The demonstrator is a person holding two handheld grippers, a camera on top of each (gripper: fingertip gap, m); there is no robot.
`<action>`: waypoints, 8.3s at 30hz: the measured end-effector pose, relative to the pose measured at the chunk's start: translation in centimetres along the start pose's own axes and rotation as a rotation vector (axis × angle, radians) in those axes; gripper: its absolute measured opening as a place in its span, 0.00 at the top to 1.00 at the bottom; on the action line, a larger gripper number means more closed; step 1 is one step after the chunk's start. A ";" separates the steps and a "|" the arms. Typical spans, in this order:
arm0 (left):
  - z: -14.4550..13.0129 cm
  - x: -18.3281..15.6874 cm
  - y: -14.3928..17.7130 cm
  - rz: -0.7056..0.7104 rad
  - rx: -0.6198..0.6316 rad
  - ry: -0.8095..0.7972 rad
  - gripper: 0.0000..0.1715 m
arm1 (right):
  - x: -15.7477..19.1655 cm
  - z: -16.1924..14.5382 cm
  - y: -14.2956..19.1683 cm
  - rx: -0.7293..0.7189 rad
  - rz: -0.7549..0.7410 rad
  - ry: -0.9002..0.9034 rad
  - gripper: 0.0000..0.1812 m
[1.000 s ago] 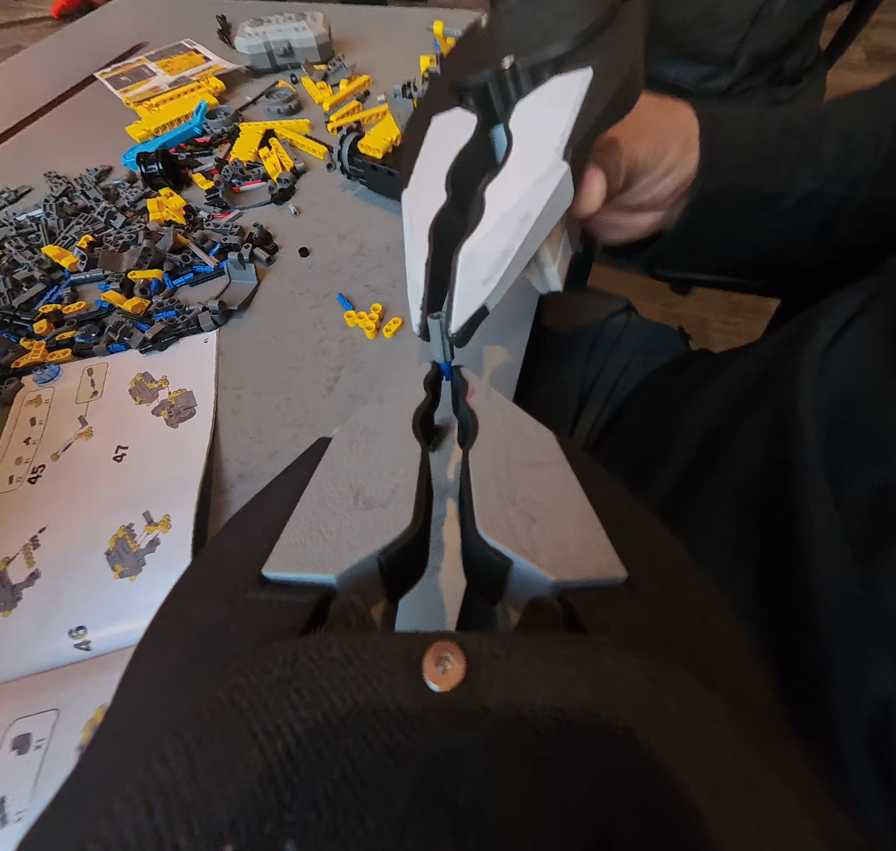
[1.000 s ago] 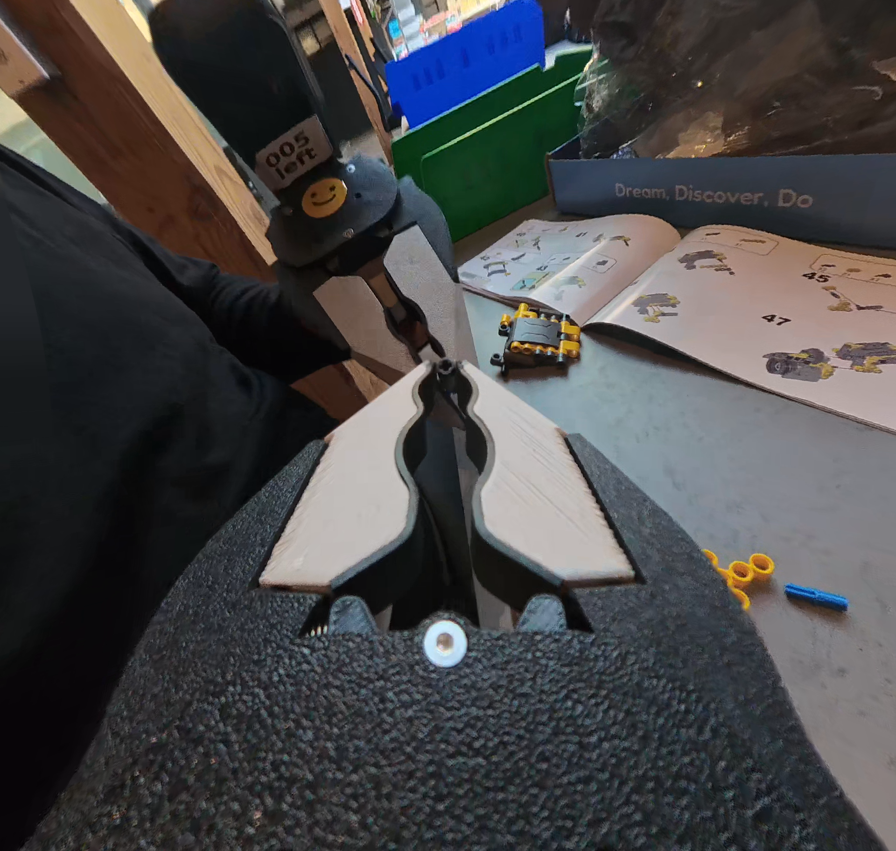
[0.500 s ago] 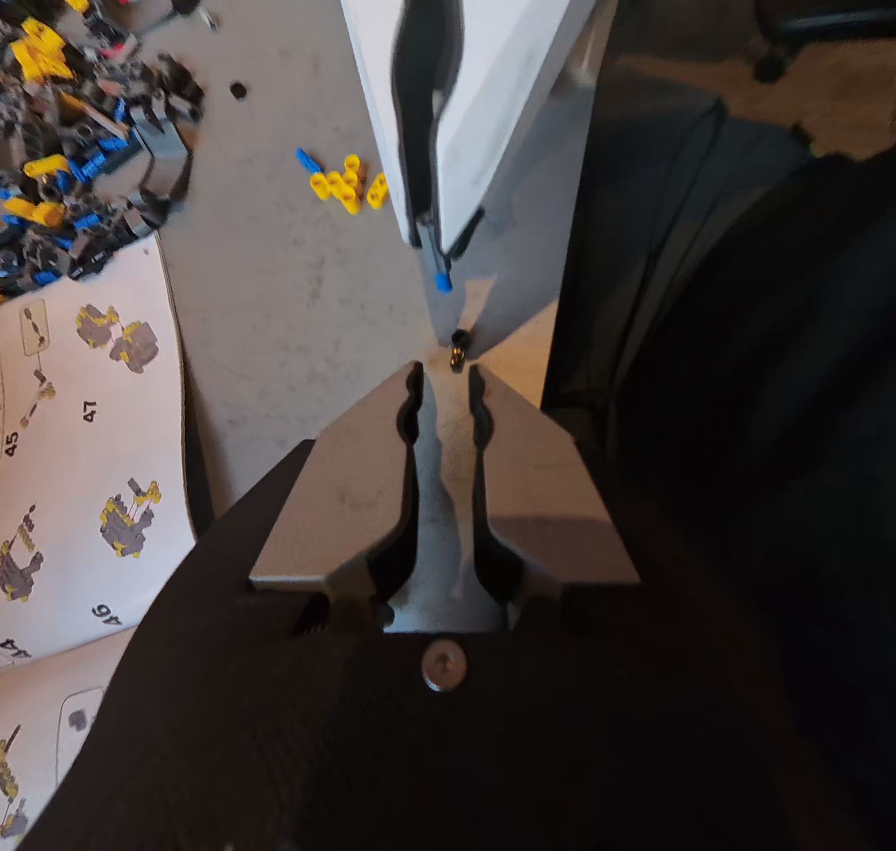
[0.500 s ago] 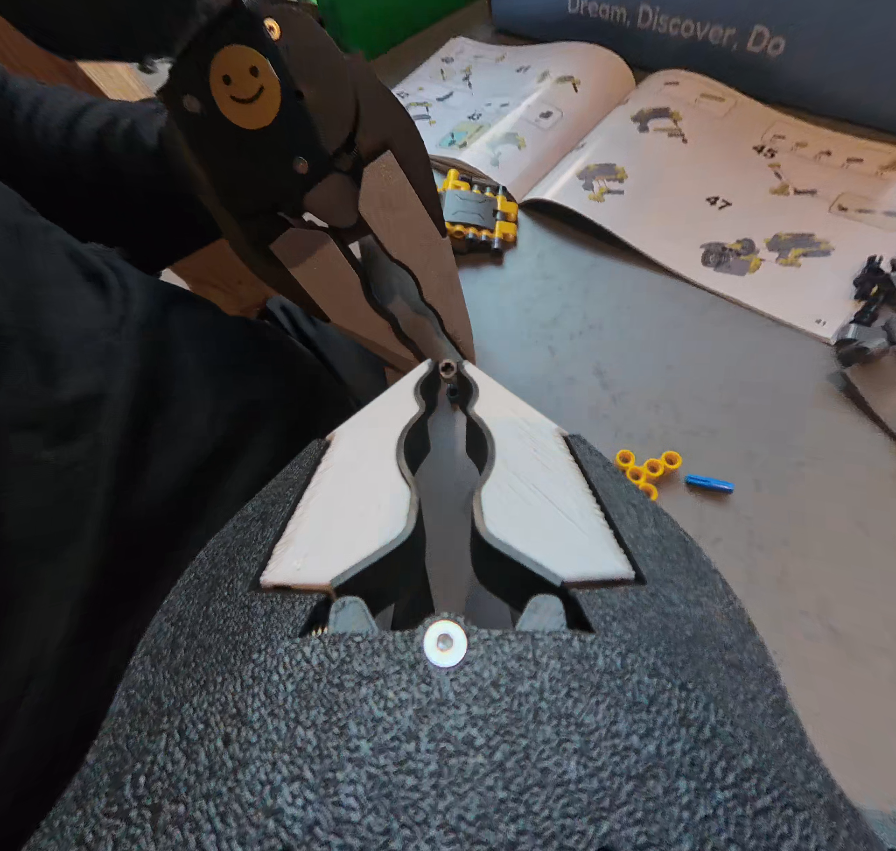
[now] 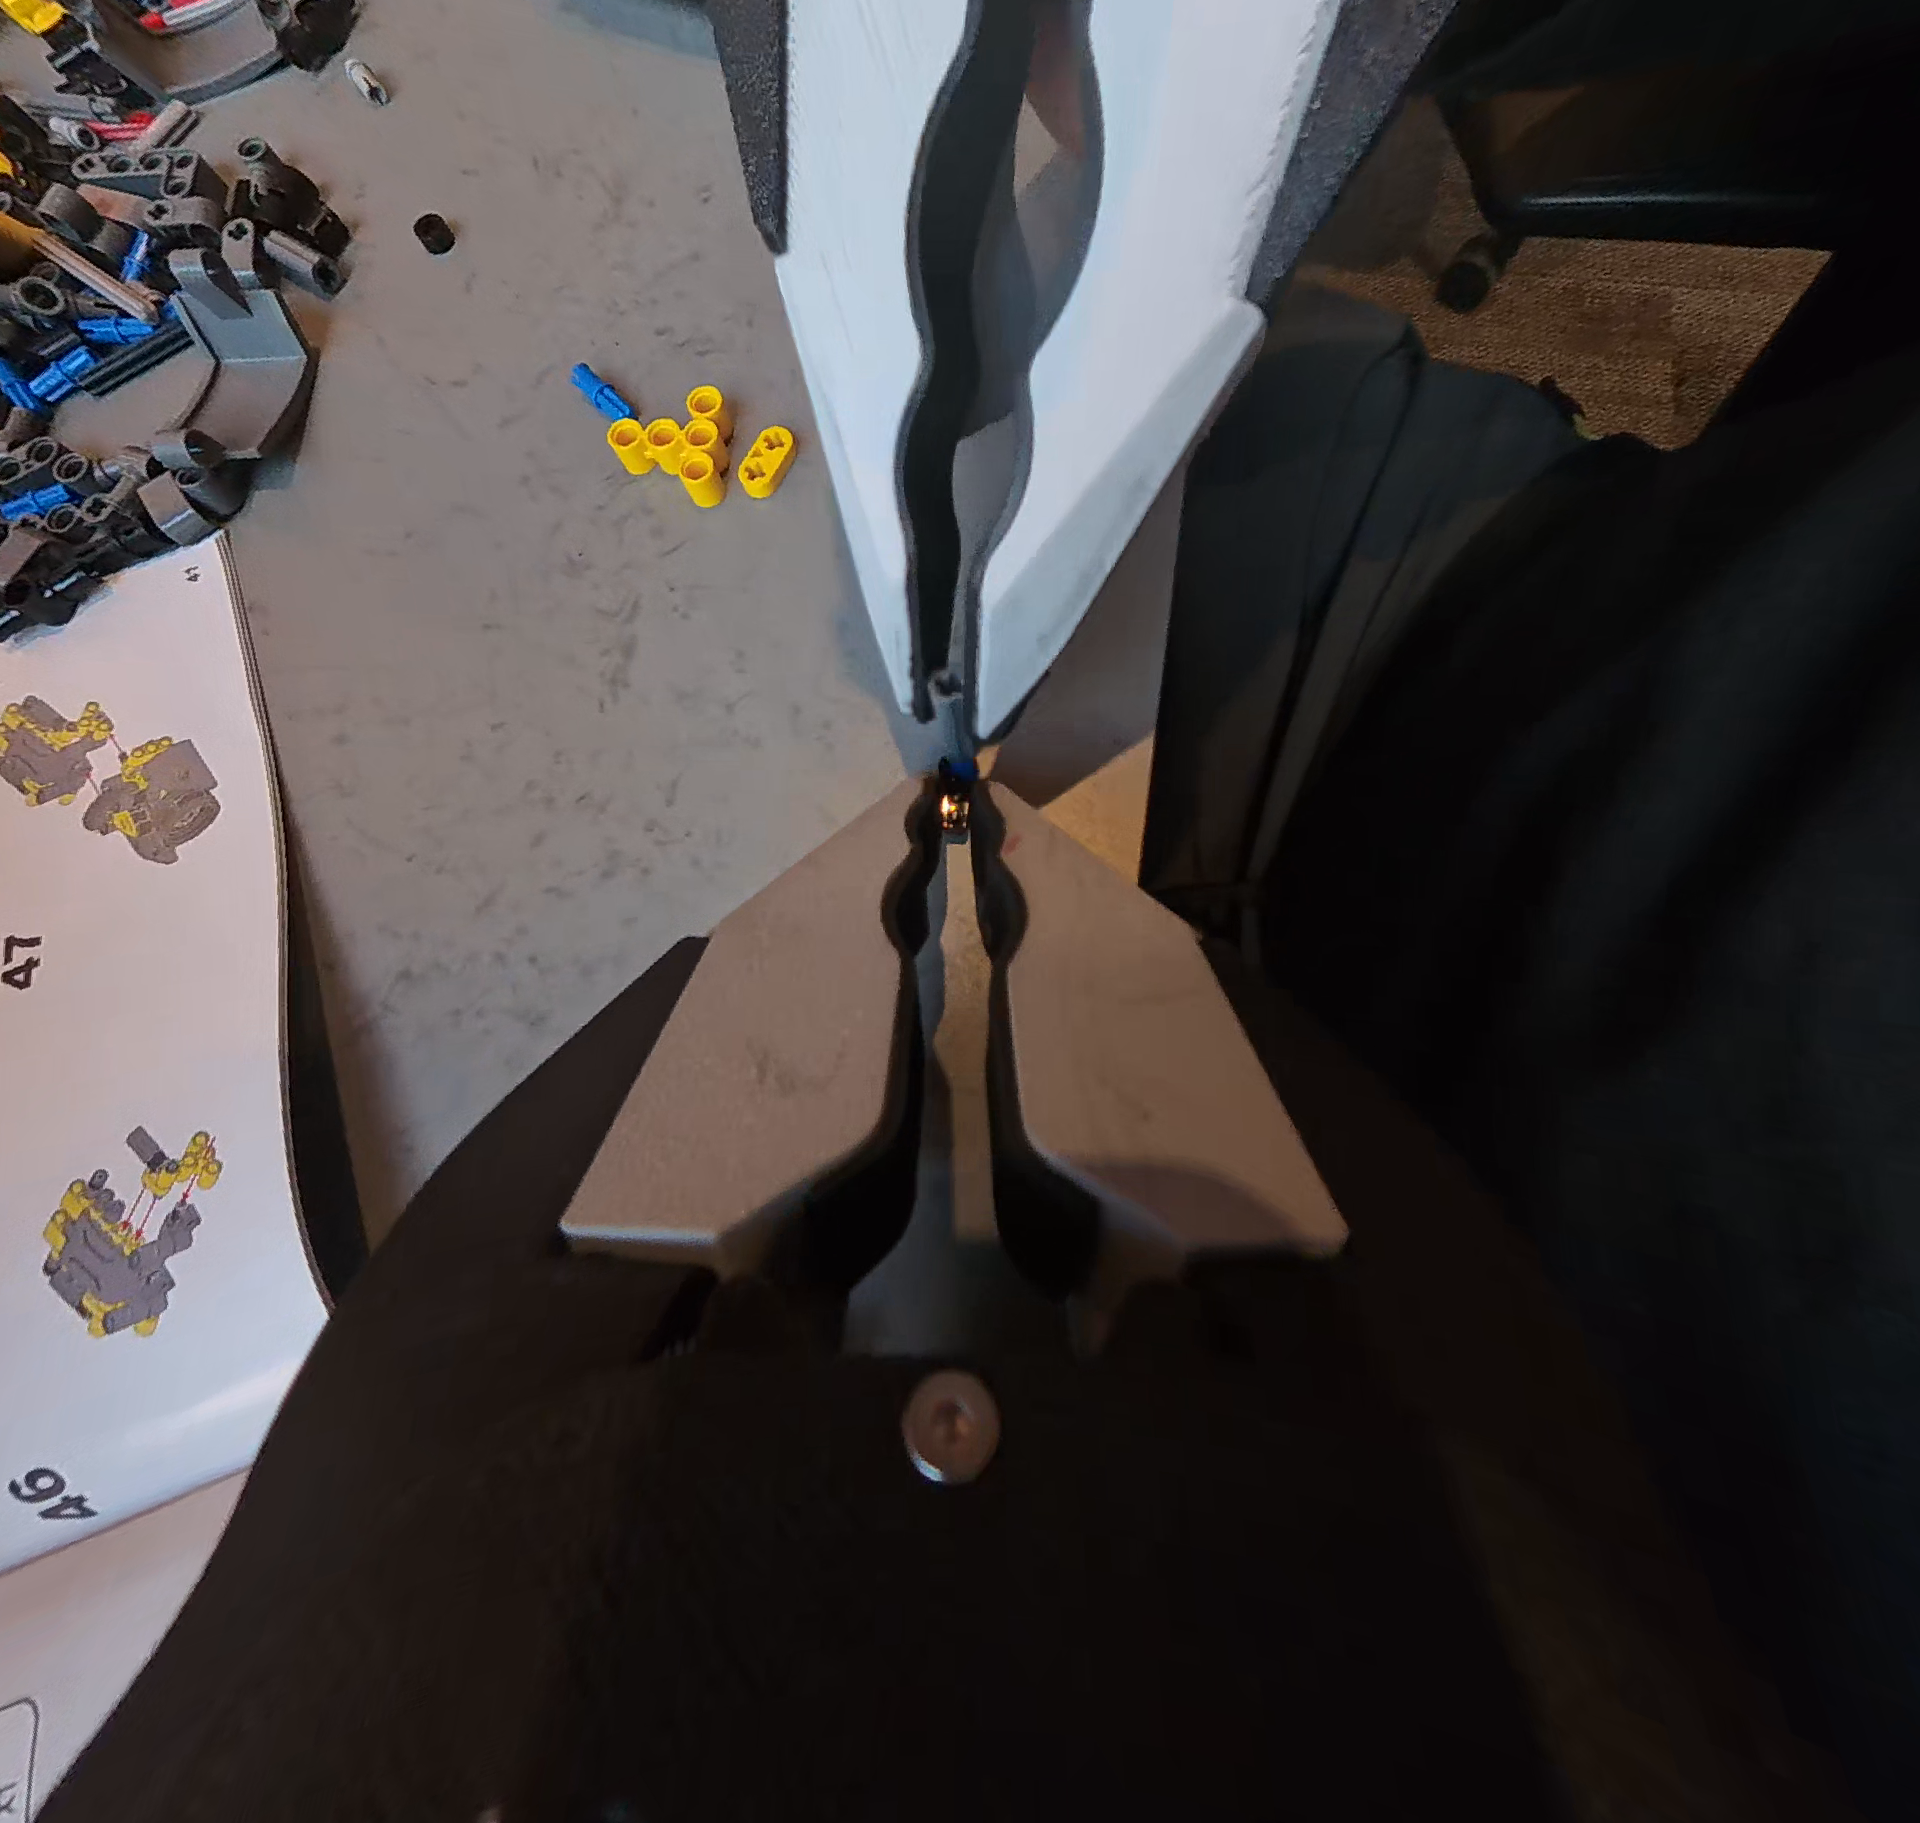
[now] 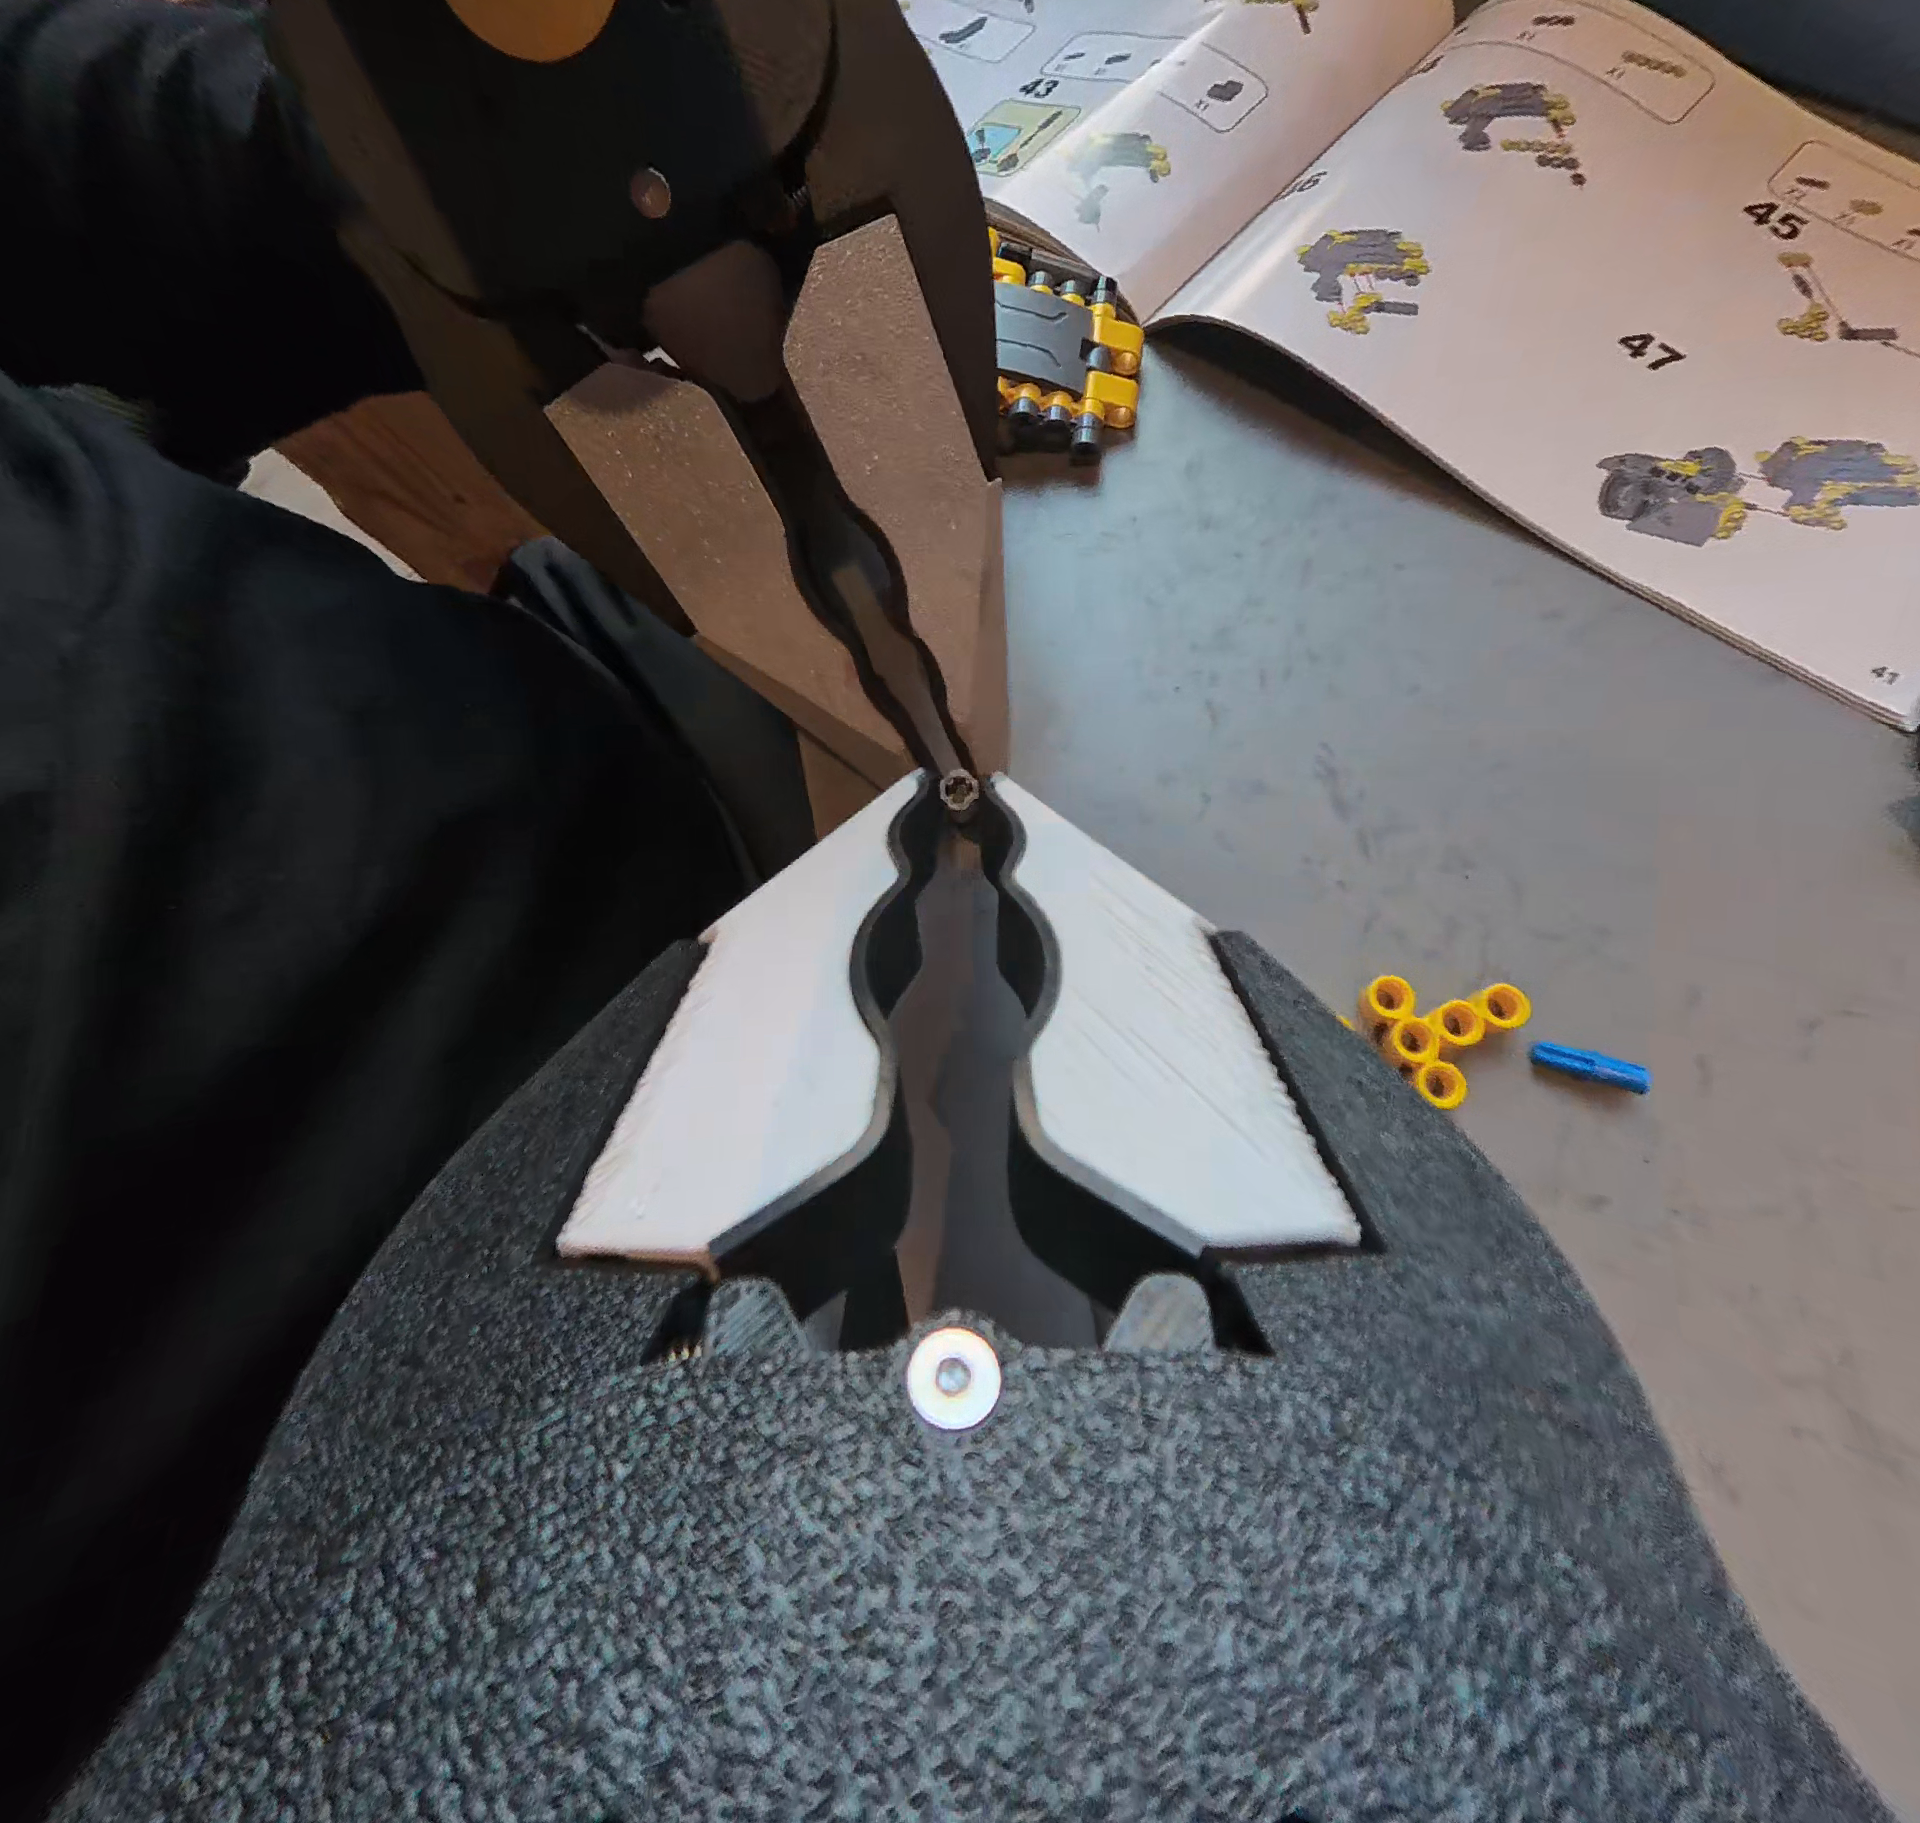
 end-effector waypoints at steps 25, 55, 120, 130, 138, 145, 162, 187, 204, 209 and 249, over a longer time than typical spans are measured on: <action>-0.1 -0.5 0.0 0.082 -0.003 0.014 0.99 | 1.1 1.1 -0.5 0.339 -0.077 0.460 0.97; -0.1 -0.4 0.0 0.106 -0.011 0.062 0.99 | -0.2 0.8 0.0 0.048 -0.029 0.133 0.90; 5.2 -4.6 7.5 -1.199 -0.652 0.501 0.99 | 8.2 5.6 6.0 -0.529 0.345 0.442 0.84; 5.3 -4.8 7.7 -1.235 -0.679 0.499 0.99 | 8.7 5.7 5.7 -0.519 0.364 0.461 0.88; 5.2 -4.9 7.8 -1.242 -0.681 0.494 0.99 | 8.8 5.8 5.6 -0.521 0.379 0.453 0.87; 5.2 -4.5 7.6 -1.218 -0.693 0.525 0.99 | 8.3 5.7 5.7 -0.528 0.361 0.426 0.88; 3.7 0.8 6.4 -0.839 -0.692 0.779 0.97 | 4.0 5.0 5.9 -0.438 0.132 0.305 0.87; 0.2 4.4 9.0 -0.370 -0.455 0.733 0.90 | -2.7 0.9 -1.4 0.390 -0.167 0.170 0.87; 0.4 3.4 7.2 -0.333 -0.339 0.678 0.89 | -2.4 0.6 -0.7 0.281 -0.172 0.092 0.79; 0.1 3.5 7.2 -0.328 -0.340 0.686 0.89 | -2.4 0.4 -1.3 0.264 -0.164 0.048 0.83; -0.6 2.4 5.2 -0.233 -0.167 0.544 0.89 | -3.8 -2.4 2.2 0.240 -0.208 -0.054 0.97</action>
Point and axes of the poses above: each gripper's, where its closed fingertips meet, y back along the fingers, z out of its top, x = y × z across the jaws, the point moved 6 cm from there along y, back along the fingers
